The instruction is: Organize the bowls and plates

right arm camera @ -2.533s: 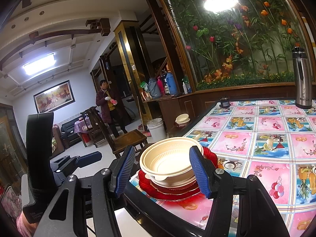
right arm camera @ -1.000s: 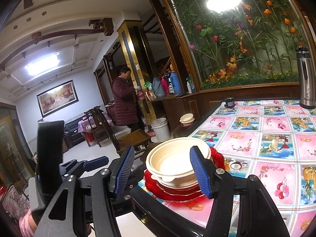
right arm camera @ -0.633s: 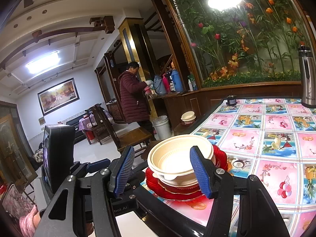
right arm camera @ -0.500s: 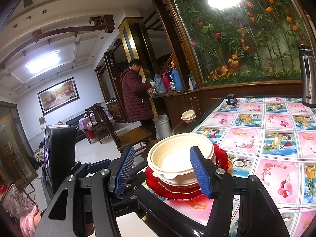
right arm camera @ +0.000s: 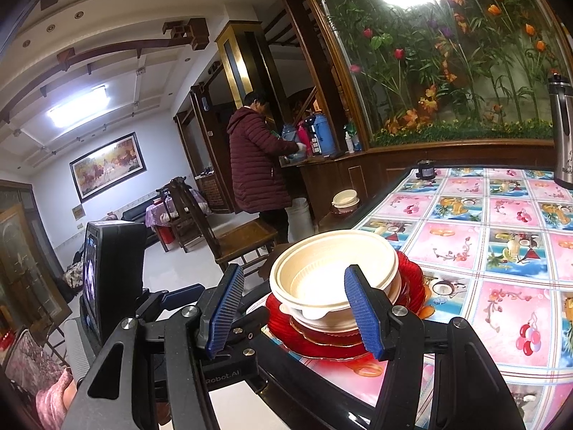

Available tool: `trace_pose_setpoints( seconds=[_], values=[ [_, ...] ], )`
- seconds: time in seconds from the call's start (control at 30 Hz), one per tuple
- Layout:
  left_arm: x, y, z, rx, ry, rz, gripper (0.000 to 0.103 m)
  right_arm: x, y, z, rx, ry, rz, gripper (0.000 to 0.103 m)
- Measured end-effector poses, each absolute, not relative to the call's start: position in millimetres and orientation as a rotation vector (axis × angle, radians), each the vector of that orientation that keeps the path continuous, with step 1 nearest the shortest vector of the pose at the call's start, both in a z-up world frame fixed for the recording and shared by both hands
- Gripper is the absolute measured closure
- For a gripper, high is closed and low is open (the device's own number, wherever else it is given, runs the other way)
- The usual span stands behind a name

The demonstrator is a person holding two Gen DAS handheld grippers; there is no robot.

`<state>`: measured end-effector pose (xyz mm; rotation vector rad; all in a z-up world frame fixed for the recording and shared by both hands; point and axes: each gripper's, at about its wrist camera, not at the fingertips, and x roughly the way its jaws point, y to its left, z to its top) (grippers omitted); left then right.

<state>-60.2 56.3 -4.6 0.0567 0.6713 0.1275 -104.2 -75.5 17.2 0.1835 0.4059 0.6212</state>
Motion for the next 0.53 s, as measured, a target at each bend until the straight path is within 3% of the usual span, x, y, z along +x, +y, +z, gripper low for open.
trace_pose_setpoints(
  seconds=[0.53],
  values=[
    [-51, 51, -9, 0.071, 0.676, 0.124, 0.015, -90, -72, 5, 0.192, 0.442, 0.619, 0.043]
  ],
)
